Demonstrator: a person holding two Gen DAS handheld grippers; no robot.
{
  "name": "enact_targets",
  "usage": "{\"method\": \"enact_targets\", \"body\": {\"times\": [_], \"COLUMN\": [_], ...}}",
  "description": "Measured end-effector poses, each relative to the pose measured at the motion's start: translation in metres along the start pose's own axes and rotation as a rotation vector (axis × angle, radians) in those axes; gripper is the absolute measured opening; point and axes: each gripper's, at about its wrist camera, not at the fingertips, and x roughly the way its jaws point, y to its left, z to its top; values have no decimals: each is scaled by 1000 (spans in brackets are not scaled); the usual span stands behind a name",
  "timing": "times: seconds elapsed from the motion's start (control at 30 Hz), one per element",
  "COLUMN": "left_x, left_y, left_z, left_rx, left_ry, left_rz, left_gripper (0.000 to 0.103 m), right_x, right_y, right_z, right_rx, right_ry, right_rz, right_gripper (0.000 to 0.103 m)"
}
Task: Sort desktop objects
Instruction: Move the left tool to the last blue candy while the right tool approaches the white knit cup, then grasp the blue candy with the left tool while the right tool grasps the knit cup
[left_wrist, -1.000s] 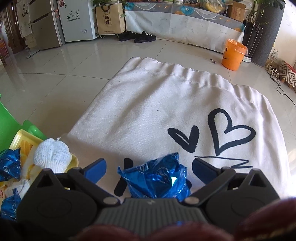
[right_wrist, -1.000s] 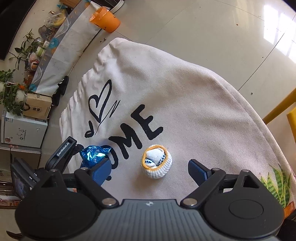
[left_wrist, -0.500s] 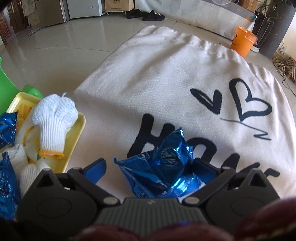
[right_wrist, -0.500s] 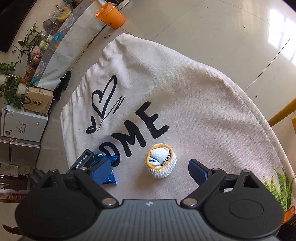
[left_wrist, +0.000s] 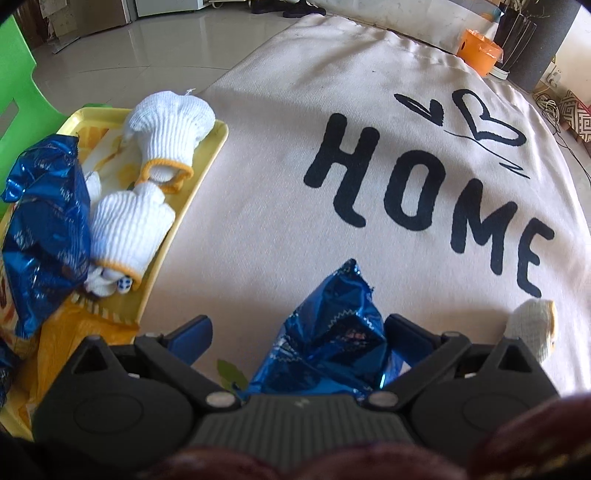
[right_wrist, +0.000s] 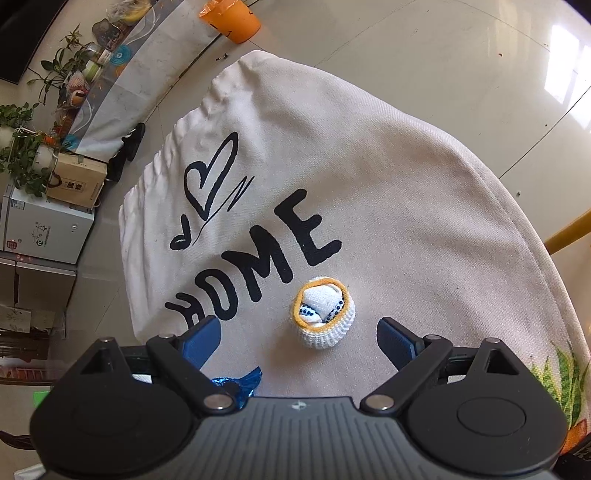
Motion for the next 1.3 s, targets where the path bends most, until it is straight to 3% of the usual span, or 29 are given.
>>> {"method": "enact_targets", "body": {"times": [0.17, 0.3, 0.57, 0.73, 1.07, 1.17, 1.3], "left_x": [-15, -25, -37, -34, -31, -32, -23], "left_y": [6, 3, -4, -6, -5, -10, -10], "left_z": [-34, -50, -56, -62, -67, -70, -75], "left_rx": [-5, 46, 88, 139, 173, 212, 258], "left_ry": [5, -1, -23, -12, -9, -14, -2], "left_rz": [-7, 3, -50, -28, -22, -39, -8], "left_gripper": [103, 103, 103, 102, 103, 103, 103], "right_x": [10, 21, 40, 47, 68, 72, 77], "right_y": [-1, -1, -8, -3, 17, 22, 25], "right_z": [-3, -6, -10, -11, -34, -38, -41], "right_rx": [-25, -57, -64, -74, -232, -282, -315], "right_ry": [29, 51, 69, 67, 24, 3, -14], "right_rz": [-14, -41, -82, -66, -160, -193, -218], "right_gripper": [92, 92, 92, 92, 92, 91, 91]}}
